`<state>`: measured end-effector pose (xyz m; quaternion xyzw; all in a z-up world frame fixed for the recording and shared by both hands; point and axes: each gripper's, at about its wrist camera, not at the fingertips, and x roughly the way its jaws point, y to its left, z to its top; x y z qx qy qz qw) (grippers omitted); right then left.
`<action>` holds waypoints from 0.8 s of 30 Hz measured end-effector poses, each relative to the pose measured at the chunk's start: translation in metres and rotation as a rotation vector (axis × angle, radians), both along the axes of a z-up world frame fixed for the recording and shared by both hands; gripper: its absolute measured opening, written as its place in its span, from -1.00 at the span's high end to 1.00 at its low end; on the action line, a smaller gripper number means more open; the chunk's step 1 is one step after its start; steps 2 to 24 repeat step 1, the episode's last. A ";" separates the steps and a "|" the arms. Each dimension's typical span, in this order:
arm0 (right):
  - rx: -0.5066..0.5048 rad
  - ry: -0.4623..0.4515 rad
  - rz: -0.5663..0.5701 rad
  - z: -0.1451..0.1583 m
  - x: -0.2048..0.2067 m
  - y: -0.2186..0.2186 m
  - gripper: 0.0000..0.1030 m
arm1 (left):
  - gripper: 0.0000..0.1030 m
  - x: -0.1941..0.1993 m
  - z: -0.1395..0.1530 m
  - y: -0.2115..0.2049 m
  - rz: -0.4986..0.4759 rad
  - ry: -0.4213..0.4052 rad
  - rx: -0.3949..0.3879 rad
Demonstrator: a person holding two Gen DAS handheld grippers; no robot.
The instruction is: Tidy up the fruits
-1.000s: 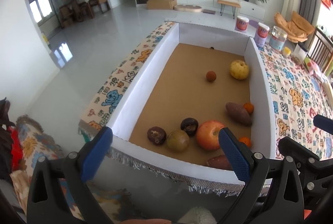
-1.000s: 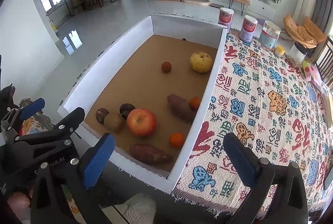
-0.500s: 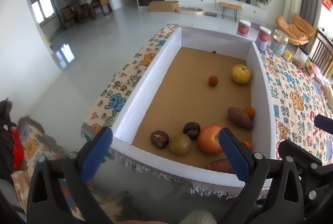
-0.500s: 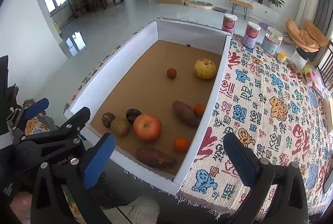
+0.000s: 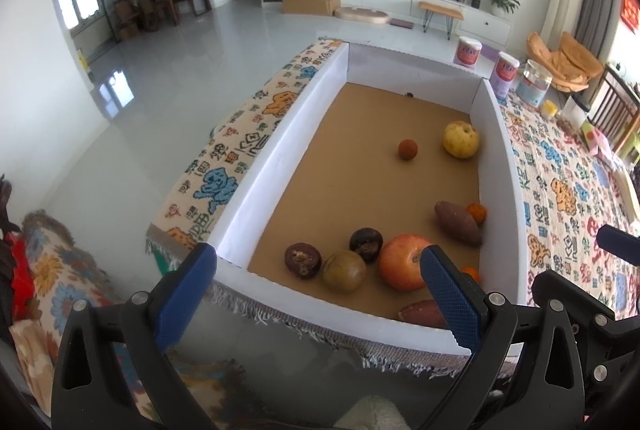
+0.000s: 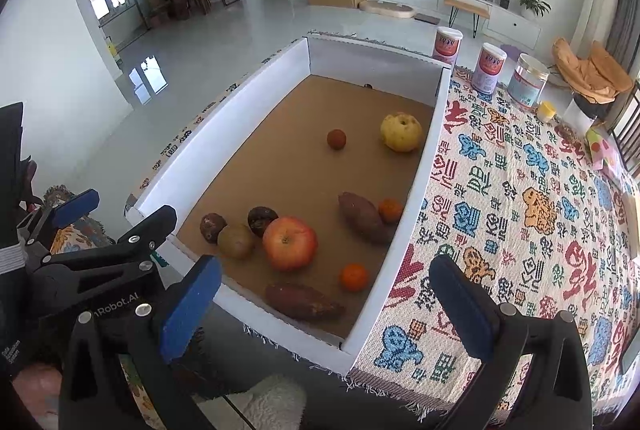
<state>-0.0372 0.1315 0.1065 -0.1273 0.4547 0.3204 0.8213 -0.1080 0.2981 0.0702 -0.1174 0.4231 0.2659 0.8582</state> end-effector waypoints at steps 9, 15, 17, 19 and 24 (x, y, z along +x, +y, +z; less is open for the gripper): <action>0.001 0.001 -0.001 0.000 0.000 0.000 -0.99 | -0.98 0.000 0.000 -0.001 0.001 0.000 0.008; 0.001 0.001 -0.001 0.000 0.000 0.000 -0.99 | -0.98 0.000 0.000 -0.001 0.001 0.000 0.008; 0.001 0.001 -0.001 0.000 0.000 0.000 -0.99 | -0.98 0.000 0.000 -0.001 0.001 0.000 0.008; 0.001 0.001 -0.001 0.000 0.000 0.000 -0.99 | -0.98 0.000 0.000 -0.001 0.001 0.000 0.008; 0.001 0.001 -0.001 0.000 0.000 0.000 -0.99 | -0.98 0.000 0.000 -0.001 0.001 0.000 0.008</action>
